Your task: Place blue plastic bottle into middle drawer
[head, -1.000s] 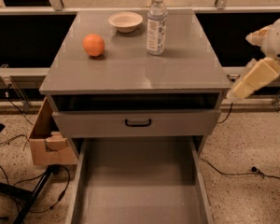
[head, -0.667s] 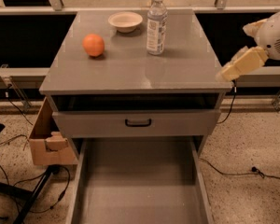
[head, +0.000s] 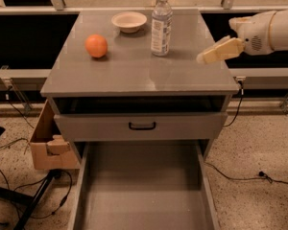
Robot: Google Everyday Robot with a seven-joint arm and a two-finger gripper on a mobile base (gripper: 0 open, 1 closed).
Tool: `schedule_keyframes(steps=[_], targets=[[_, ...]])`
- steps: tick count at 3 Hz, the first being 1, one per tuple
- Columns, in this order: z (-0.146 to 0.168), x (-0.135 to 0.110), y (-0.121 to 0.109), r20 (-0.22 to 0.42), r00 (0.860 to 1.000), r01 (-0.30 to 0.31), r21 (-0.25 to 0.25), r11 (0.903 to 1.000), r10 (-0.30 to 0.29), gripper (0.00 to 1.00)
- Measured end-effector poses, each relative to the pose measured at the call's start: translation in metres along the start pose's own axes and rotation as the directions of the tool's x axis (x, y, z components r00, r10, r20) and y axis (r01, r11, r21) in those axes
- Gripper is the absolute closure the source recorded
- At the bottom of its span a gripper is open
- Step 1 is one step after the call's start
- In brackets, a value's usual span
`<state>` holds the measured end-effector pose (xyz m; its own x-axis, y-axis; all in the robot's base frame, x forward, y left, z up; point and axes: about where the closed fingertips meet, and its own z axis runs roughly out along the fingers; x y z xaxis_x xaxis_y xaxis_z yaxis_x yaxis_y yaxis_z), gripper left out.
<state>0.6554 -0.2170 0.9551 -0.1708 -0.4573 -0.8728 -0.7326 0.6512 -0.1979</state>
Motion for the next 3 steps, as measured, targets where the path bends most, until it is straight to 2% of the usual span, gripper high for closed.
schedule_keyframes(steps=[2, 3], targets=[[0.008, -0.001, 0.000, 0.028, 0.999, -0.019, 0.003, 0.9998, 0.019, 0.00], [0.033, -0.006, -0.017, 0.103, 0.994, -0.037, 0.018, 0.9992, 0.035, 0.00]])
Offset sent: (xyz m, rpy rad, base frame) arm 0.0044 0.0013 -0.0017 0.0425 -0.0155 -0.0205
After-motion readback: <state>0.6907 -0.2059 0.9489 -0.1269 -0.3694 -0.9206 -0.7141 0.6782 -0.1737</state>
